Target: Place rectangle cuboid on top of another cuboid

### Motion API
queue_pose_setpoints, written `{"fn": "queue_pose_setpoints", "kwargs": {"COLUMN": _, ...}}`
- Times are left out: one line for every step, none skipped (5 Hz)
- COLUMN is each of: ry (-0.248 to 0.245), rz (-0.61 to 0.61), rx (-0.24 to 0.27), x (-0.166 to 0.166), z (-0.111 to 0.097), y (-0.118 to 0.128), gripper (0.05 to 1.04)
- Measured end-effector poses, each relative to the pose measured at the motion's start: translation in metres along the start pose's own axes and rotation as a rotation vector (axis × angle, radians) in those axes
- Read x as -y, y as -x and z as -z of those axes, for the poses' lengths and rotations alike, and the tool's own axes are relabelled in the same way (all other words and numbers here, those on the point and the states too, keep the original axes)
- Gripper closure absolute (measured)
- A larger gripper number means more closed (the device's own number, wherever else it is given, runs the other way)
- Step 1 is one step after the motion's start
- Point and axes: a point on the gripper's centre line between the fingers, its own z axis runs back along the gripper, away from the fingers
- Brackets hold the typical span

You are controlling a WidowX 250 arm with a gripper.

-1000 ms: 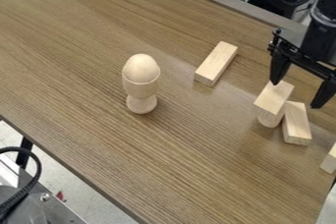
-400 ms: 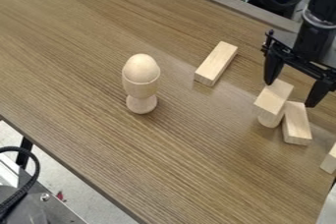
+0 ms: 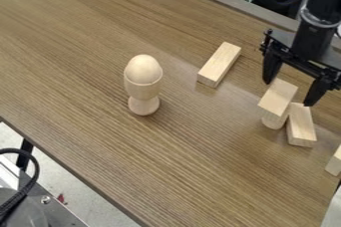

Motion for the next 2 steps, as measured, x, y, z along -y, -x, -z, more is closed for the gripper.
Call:
{"fn": "queue_pose_setpoints", "kwargs": {"ry": 0.005, "rz": -0.011, "rx": -0.004, "x": -0.0029, "z": 0.0014, "y": 0.0004, "gripper": 0.091}}
{"fn": "queue_pose_setpoints", "kwargs": {"ry": 0.015, "rz": -0.023, "rx": -0.012, "x": -0.0042, "z": 0.0033, "y": 0.0023, "gripper": 0.138}}
